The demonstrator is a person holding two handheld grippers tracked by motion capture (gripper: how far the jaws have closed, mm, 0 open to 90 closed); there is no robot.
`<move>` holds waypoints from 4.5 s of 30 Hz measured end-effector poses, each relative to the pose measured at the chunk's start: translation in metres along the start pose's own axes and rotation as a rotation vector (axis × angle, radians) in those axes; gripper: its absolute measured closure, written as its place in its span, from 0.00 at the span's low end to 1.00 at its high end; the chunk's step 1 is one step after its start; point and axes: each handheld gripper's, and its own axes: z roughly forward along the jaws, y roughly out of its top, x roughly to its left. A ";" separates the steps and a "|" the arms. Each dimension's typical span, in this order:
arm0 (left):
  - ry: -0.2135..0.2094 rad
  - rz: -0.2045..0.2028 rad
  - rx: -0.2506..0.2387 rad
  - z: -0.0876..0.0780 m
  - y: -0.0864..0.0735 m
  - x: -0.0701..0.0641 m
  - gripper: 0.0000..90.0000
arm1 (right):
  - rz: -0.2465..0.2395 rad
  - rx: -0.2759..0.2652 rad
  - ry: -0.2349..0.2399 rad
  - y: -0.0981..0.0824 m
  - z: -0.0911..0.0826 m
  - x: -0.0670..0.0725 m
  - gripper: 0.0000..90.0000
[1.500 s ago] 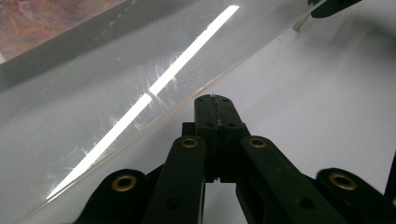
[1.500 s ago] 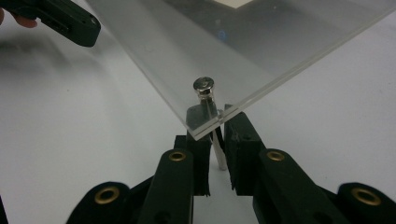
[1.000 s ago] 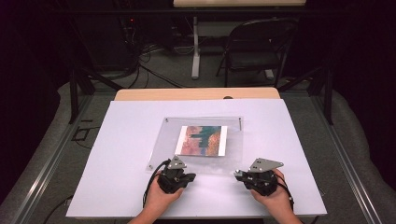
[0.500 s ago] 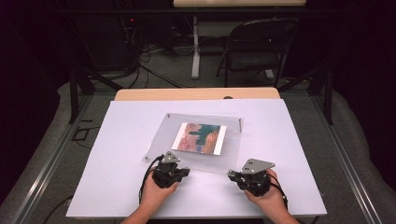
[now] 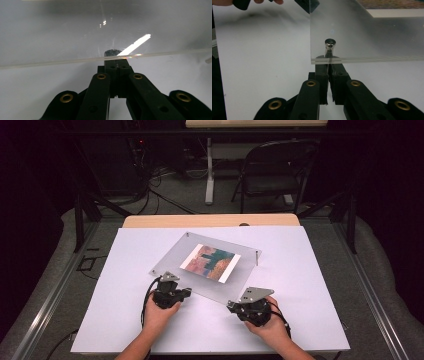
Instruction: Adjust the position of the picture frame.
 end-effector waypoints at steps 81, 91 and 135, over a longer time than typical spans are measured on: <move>-0.127 0.140 0.009 0.005 -0.042 -0.083 0.72 | 0.225 -0.002 -0.303 -0.001 0.030 -0.139 0.94; -0.110 0.132 -0.022 0.015 -0.036 -0.089 0.79 | 0.225 -0.011 -0.305 -0.002 0.030 -0.139 0.94; -0.012 -0.030 -0.134 -0.042 -0.017 -0.009 0.95 | 0.220 -0.054 -0.148 0.007 -0.023 -0.071 0.95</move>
